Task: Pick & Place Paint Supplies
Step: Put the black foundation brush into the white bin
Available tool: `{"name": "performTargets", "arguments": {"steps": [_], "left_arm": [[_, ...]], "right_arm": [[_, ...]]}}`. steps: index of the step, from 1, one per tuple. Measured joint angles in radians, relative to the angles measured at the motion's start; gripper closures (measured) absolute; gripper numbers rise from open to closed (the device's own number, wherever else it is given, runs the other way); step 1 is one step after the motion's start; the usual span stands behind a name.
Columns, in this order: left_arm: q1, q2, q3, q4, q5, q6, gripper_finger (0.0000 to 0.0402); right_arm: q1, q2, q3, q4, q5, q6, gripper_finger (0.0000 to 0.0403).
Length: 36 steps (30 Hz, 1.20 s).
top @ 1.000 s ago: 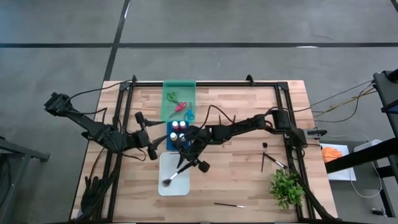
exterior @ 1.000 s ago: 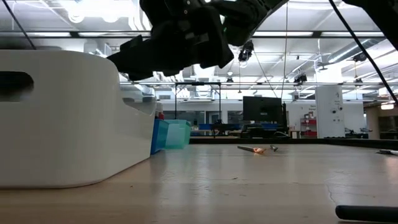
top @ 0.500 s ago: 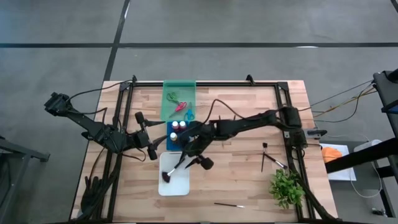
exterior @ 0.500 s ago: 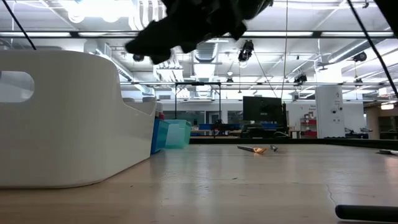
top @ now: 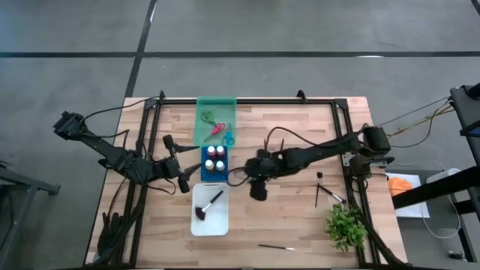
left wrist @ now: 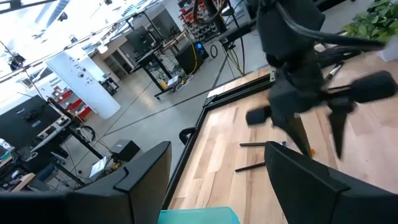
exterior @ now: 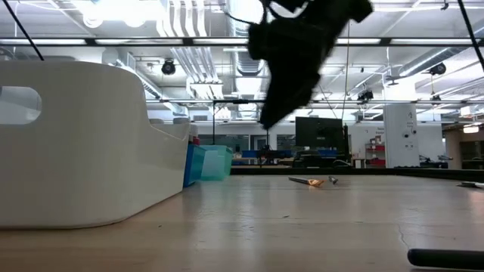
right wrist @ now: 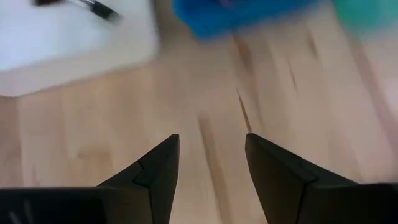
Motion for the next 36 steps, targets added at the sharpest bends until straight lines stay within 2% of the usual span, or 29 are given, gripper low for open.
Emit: {"name": "performTargets", "arguments": {"steps": [5, 11, 18, 26, 36], "left_arm": [[0.000, 0.000, 0.000, -0.001, 0.000, -0.002, 0.0135], [0.000, 0.000, 0.000, -0.002, 0.001, -0.019, 0.0135], [0.000, 0.000, 0.000, -0.002, 0.001, -0.019, 0.0135], [0.000, 0.000, 0.000, -0.002, 0.011, -0.019, 0.0135], [0.000, 0.000, 0.000, 0.000, 0.034, -0.019, 0.0135]], "right_arm": [[0.011, -0.103, -0.065, -0.236, -0.003, 0.223, 0.0220], [0.027, -0.210, -0.104, -0.514, -0.146, 0.403, 0.0220], [0.022, -0.225, -0.136, -0.752, -0.236, 0.460, 0.0220], [0.020, -0.178, -0.250, -0.782, -0.375, 0.407, 0.0220], [0.022, -0.165, -0.362, -0.794, -0.404, 0.381, 0.0220]]}}
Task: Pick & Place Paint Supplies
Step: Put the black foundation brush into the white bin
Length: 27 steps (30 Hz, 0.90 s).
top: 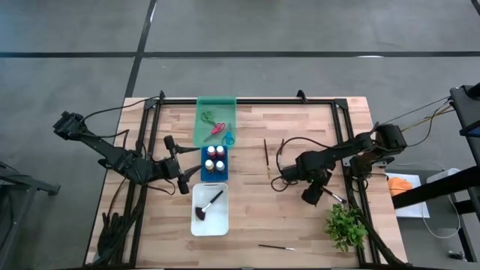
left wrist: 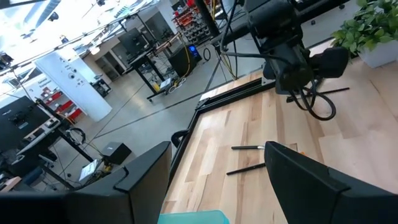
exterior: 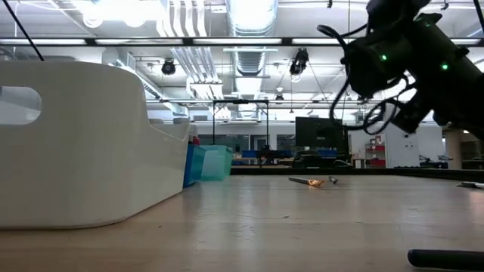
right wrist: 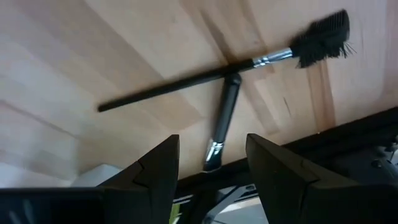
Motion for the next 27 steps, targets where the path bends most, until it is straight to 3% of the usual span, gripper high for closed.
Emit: {"name": "performTargets", "arguments": {"steps": [22, 27], "left_arm": [[0.000, 0.000, 0.000, 0.044, 0.027, 0.004, 0.0135], [0.000, 0.000, 0.000, 0.044, 0.027, 0.004, 0.0135]], "right_arm": [[0.000, 0.000, -0.133, 0.169, 0.048, -0.065, 0.0220], [0.000, 0.000, -0.159, 0.185, 0.047, -0.078, 0.0248]]}}
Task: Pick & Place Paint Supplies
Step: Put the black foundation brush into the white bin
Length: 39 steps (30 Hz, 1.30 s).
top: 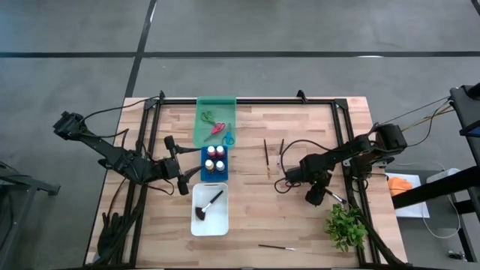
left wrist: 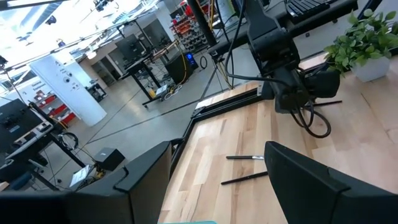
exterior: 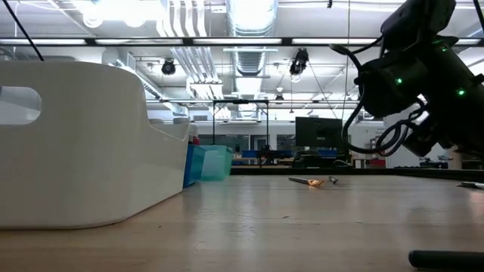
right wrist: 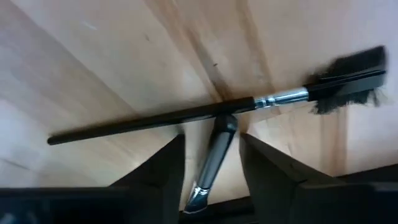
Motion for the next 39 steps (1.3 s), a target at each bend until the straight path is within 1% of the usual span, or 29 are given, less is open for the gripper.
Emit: {"name": "performTargets", "arguments": {"steps": [3, 8, 14, 20, 24, 28, 30, 32, 36, 39], "left_arm": [[0.000, 0.000, 0.000, 0.000, 0.000, 0.000, 0.0135], [0.000, 0.000, 0.000, 0.000, 0.000, 0.000, 0.0135], [0.000, 0.000, 0.000, 0.000, 0.000, 0.000, 0.0135], [0.000, 0.000, 0.000, 0.000, 0.000, 0.000, 0.0135], [0.000, 0.000, 0.000, -0.001, 0.000, 0.000, 0.0135], [0.000, 0.000, 0.000, -0.001, 0.000, 0.000, 0.0135], [0.000, 0.000, 0.000, -0.001, 0.000, 0.000, 0.0135], [0.000, 0.000, 0.000, -0.001, 0.000, 0.003, 0.0135], [0.000, 0.000, 0.000, -0.001, 0.000, 0.005, 0.0135], [0.000, 0.000, 0.000, -0.001, 0.000, 0.005, 0.0135]], "right_arm": [[-0.002, -0.002, -0.022, 0.025, -0.020, -0.002, 0.0289], [-0.001, -0.004, -0.028, 0.029, -0.026, -0.003, 0.0373], [0.008, -0.010, 0.003, 0.007, -0.006, -0.006, 0.0374], [0.035, -0.052, 0.101, -0.028, 0.025, 0.008, 0.0374], [0.046, -0.074, 0.224, -0.122, 0.148, 0.021, 0.0374], [0.058, -0.114, 0.368, -0.095, 0.311, 0.016, 0.0374], [0.069, -0.137, 0.430, -0.001, 0.395, -0.027, 0.0374], [0.082, -0.158, 0.464, 0.152, 0.444, -0.100, 0.0374], [0.087, -0.175, 0.467, 0.526, 0.426, -0.273, 0.0374], [0.081, -0.161, 0.435, 0.741, 0.406, -0.370, 0.0374]]}}
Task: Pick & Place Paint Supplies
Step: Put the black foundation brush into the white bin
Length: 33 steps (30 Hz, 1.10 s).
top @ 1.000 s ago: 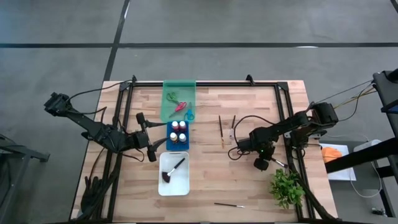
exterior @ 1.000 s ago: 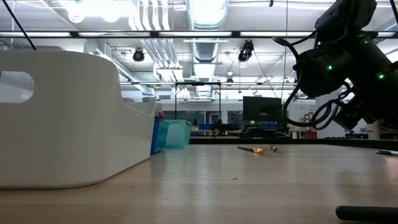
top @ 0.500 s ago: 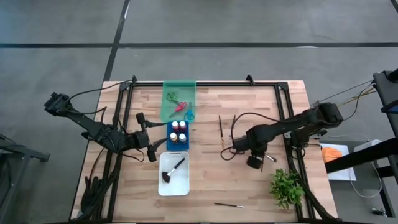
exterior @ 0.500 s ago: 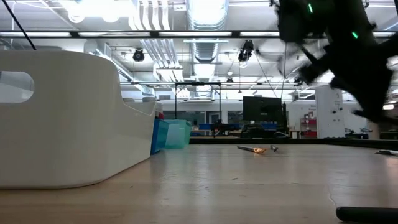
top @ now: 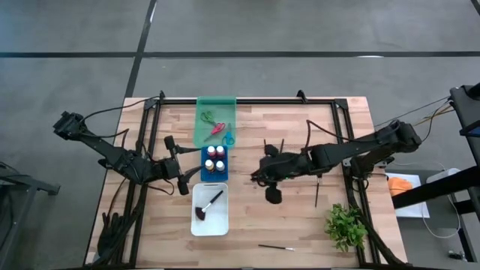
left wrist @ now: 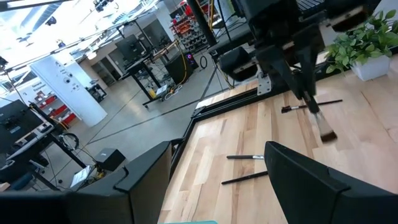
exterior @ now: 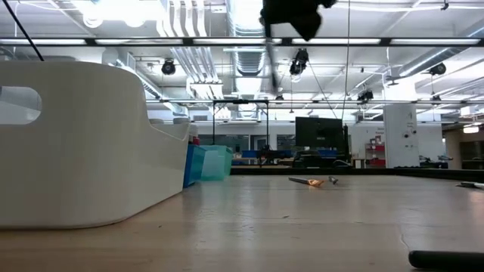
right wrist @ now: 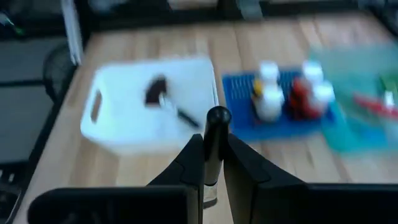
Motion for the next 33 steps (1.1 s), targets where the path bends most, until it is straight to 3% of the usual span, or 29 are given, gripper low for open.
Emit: {"name": "performTargets", "arguments": {"steps": [7, 14, 23, 33], "left_arm": [[0.000, 0.000, 0.000, -0.001, 0.000, 0.003, 0.0135], [0.000, 0.001, 0.000, -0.001, 0.000, 0.006, 0.0135], [0.000, 0.001, 0.000, -0.001, 0.000, 0.010, 0.0135], [0.000, 0.001, 0.000, -0.009, 0.000, 0.010, 0.0135]], "right_arm": [[-0.063, 0.131, -0.138, 0.646, -0.213, -0.079, 0.0374], [-0.110, 0.317, -0.178, 1.044, -0.336, 0.007, 0.0374], [-0.108, 0.561, -0.103, 1.275, -0.417, 0.095, 0.0374], [-0.105, 0.688, -0.001, 1.274, -0.444, 0.125, 0.0374]]}}
